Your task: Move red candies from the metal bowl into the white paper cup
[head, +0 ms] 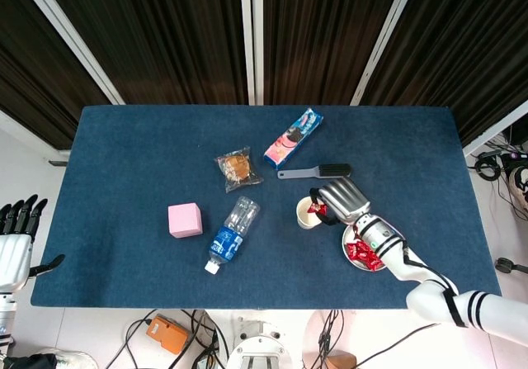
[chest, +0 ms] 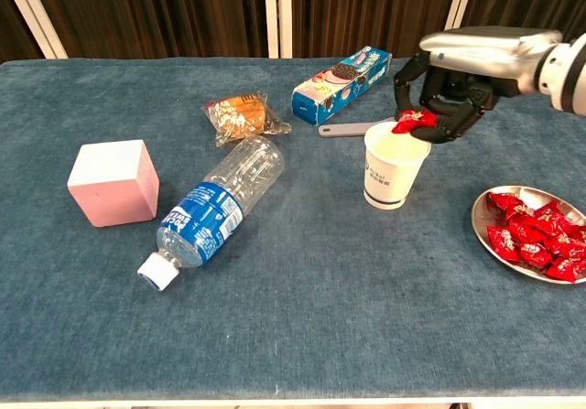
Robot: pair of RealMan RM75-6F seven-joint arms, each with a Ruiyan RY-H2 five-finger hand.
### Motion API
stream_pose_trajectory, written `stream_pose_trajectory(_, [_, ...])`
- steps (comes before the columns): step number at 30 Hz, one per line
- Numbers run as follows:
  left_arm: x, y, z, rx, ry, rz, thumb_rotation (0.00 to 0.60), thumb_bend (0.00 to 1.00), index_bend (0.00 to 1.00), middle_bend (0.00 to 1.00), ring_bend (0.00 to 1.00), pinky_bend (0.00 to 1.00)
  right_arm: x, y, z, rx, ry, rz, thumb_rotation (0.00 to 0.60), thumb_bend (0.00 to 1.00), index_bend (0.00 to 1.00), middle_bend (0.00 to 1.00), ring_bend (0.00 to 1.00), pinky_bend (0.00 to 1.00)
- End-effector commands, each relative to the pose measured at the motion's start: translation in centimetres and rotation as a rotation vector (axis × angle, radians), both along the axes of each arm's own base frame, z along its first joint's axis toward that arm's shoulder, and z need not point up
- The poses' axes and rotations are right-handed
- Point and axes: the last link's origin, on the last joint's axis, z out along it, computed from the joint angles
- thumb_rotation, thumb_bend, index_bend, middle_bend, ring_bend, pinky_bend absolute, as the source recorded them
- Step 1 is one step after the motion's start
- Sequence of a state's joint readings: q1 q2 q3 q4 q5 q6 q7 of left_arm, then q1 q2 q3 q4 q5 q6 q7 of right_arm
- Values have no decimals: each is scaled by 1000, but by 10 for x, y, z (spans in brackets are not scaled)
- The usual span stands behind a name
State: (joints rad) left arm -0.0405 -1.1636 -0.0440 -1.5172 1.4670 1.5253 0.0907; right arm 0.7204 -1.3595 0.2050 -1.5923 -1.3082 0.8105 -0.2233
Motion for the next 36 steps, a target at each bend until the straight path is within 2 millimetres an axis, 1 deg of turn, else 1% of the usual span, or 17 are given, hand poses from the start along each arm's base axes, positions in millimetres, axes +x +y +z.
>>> stream_pose_trajectory(1, [0,0,1,2,3,1,600,7,6,0,0,0,4,-1,-3,7,9,11,600,570,578,932,1000,1000])
stream_pose_trajectory(5, [-1,0,1,2,5,3,600,7,5,0,0,0,7,0,-7,25,18,23,600,558,530,932,1000,1000])
stream_pose_trajectory(9, [-1,0,1,4,2,4,600,7,5,0,0,0,8,2,-7,29,26,28,600,508,470,932,1000,1000])
stream_pose_trajectory(12, [-1,0,0,3,0,1,600,7,5,0,0,0,5,5,0,11,13,24,600,473,444,932,1000,1000])
stream_pose_trajectory(15, [0,2,0,0,0,-3,600,8,5,0,0,0,-2,8,15,-28,-4,11,600,438,426,931,1000,1000])
stream_pose_trajectory(18, [2,3,0,1,0,-13,600,7,5,0,0,0,-18,19,34,-81,-9,-7,600,397,426,932,1000,1000])
stream_pose_trajectory(21, [2,3,1,4,-4,-17,600,7,5,0,0,0,-47,37,53,-114,18,-59,600,395,468,932,1000,1000])
stream_pose_trajectory(23, [2,3,0,2,-5,-19,600,7,5,0,0,0,-71,47,61,-121,56,-120,600,394,479,932,1000,1000])
stream_pose_trajectory(25, [3,3,0,-1,-4,-24,600,7,5,0,0,0,-92,56,63,-96,103,-170,600,394,475,932,1000,1000])
stream_pose_trajectory(28, [4,2,-1,0,-6,-29,600,7,5,0,0,0,-111,69,58,-44,141,-218,600,393,460,932,1000,1000])
stream_pose_trajectory(31, [4,1,-1,3,-10,-27,600,7,5,0,0,0,-121,74,54,-22,154,-235,600,393,460,932,1000,1000])
stream_pose_trajectory(36, [5,-1,0,9,-8,-28,600,7,5,0,0,0,-128,71,45,-3,189,-228,600,393,469,932,1000,1000])
